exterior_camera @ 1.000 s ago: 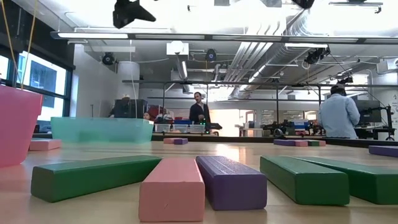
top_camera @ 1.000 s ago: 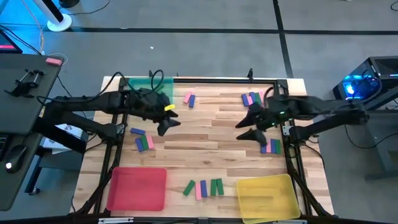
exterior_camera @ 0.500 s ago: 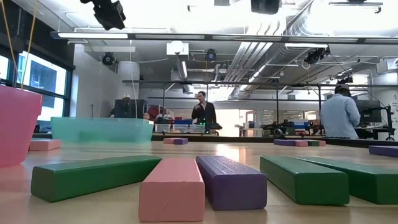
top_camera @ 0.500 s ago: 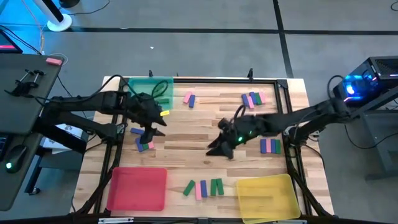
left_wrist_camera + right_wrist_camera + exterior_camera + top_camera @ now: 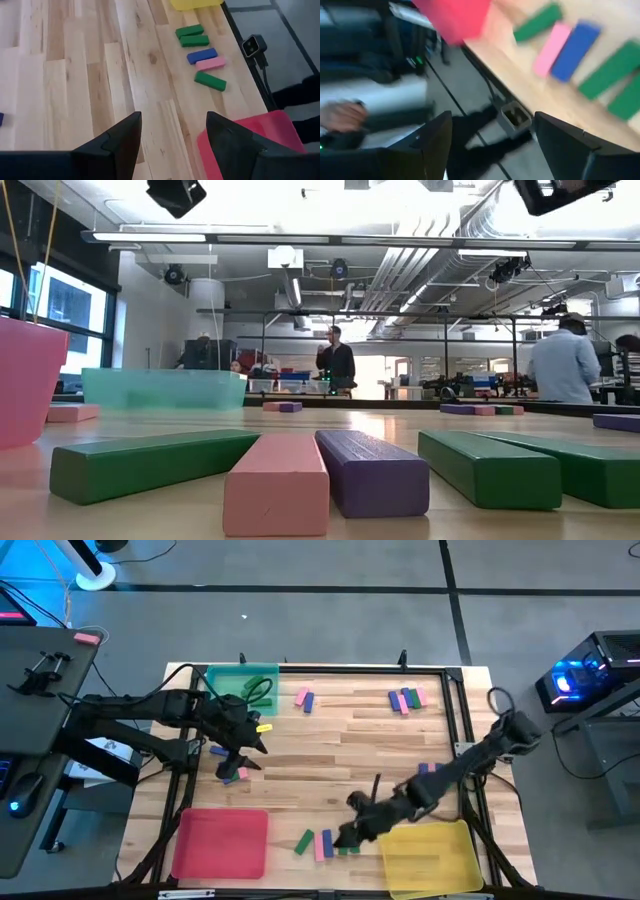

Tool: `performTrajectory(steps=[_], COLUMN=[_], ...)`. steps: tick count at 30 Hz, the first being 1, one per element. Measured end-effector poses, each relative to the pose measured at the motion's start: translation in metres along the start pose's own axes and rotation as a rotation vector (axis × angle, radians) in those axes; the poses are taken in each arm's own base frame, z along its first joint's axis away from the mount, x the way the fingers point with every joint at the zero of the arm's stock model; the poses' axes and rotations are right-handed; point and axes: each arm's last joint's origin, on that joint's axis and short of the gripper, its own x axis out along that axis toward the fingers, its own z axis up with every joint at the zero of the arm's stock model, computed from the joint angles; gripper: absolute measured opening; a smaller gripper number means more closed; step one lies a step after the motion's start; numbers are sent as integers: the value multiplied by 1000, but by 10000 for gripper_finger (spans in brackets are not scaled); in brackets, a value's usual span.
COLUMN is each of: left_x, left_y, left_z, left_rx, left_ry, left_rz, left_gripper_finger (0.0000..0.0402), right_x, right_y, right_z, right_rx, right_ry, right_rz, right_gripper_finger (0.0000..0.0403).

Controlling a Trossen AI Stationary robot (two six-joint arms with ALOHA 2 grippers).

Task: Sort blocks
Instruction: Put the green block into the blue bin

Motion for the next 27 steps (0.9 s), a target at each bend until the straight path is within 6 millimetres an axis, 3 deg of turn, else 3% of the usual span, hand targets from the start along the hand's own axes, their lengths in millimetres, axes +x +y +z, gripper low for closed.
performTrajectory(steps=[5, 9, 12, 21, 27], left_x=[0, 0, 0, 0, 0], left_y=[0, 1, 1, 1, 1], left_z=[2, 6, 6, 6, 6], left_rx=[-37, -62, -75, -80, -57], left_ry=[-18, -57, -60, -60, -60], left_rz=[5, 15, 16, 16, 16], left_gripper_finger=[211, 211, 211, 211, 211], right_x=[16, 25, 41, 114, 115], right_y=[24, 29, 26, 10, 6], right_z=[-5, -1, 0, 1, 1], right_rx=[-24, 45, 118, 280, 358], right_ry=[77, -32, -114, -182, -242], right_rz=[-246, -548, -683, -674, -789], right_gripper_finger=[256, 256, 256, 256, 231])
